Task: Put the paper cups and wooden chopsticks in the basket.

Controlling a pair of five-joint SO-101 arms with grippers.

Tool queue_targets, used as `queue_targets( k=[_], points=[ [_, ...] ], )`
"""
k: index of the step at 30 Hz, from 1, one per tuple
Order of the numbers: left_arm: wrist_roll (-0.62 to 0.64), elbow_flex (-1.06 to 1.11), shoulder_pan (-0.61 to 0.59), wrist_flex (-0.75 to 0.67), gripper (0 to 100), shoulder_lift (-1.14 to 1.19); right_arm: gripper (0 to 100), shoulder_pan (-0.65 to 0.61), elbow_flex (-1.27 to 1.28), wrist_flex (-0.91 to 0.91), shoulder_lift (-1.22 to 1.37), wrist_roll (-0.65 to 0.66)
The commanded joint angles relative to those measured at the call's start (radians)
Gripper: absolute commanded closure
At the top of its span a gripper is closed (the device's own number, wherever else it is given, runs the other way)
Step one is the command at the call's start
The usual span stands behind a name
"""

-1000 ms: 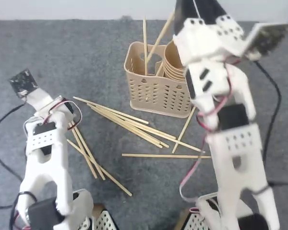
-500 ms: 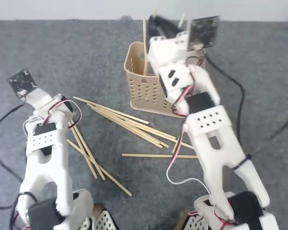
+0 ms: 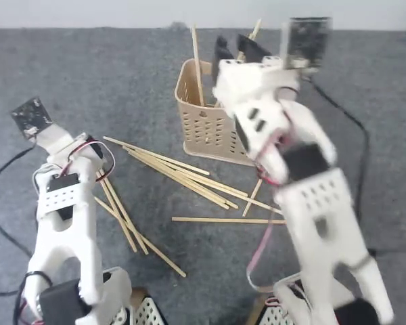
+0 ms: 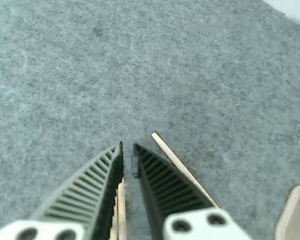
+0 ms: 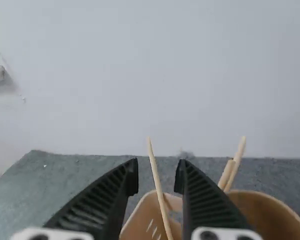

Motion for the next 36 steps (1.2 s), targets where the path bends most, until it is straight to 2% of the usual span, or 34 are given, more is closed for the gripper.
queue_targets(
  k=[1, 6, 12, 15, 19, 24, 27, 36],
  points=[
    [0.005, -0.010, -0.009, 0.006, 89, -0.043, 86.5, -0.002, -0.094, 0.341, -0.170, -0.054],
    [0.008, -0.077, -0.040, 0.095, 88, 0.009, 86.6, 0.038, -0.018, 0.670, -0.372, -0.095],
    [0.006, -0.378, -0.043, 0.324, 89, 0.333, 86.7, 0.217, 0.304, 0.720, -0.575, -0.069],
    [0.006, -0.541, -0.071, 0.434, 89, 0.488, 88.2, 0.292, 0.514, 0.621, -0.627, 0.002],
    [0.006, -0.702, -0.083, 0.549, 92, 0.624, 96.9, 0.374, 0.783, 0.415, -0.641, 0.075],
    [0.006, -0.759, -0.080, 0.585, 93, 0.672, 95.0, 0.386, 1.119, 0.108, -0.650, 0.081],
    [0.006, -0.759, -0.078, 0.582, 93, 0.672, 95.0, 0.394, 1.226, -0.033, -0.651, 0.084],
    [0.000, -0.754, -0.078, 0.603, 92, 0.652, 95.0, 0.384, 1.292, -0.053, -0.651, 0.091]
  ],
)
